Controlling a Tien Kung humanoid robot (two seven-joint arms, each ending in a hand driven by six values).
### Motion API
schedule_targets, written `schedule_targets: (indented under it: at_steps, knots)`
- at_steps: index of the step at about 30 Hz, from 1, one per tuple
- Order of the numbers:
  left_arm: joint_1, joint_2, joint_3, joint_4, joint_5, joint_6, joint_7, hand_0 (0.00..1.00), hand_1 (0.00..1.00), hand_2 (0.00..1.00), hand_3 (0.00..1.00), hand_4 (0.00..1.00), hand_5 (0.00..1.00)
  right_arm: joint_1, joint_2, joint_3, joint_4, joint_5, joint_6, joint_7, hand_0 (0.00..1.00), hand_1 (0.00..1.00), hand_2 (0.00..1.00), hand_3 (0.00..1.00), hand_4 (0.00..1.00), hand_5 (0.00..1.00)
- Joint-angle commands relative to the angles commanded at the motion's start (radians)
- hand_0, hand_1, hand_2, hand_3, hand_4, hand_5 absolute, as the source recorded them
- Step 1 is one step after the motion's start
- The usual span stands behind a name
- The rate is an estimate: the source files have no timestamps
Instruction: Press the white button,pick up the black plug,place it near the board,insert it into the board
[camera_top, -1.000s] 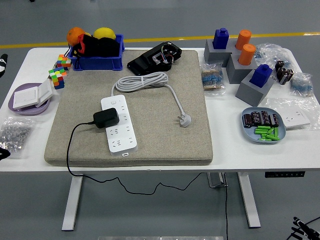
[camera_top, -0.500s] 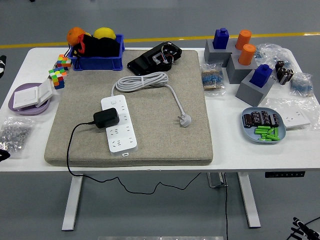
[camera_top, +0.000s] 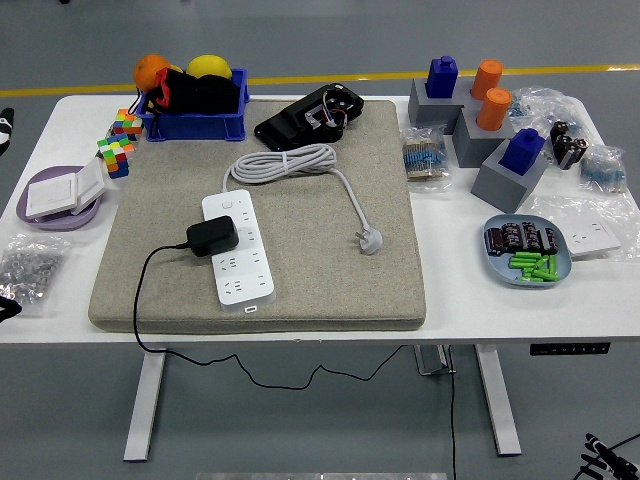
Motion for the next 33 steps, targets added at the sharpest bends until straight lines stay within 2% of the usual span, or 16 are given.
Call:
schedule_targets:
  at_steps: [33]
  knots:
    - [-0.002, -0.003, 0.003, -0.010, 0.001, -0.002, 0.002, 0.873, 0.918, 0.881, 0.874, 0.778, 0.002, 0.004, -0.002, 0.004, 0.000, -0.002, 0.001, 0.000, 0.793, 0.718, 0.695, 0.637, 0.727, 0.471]
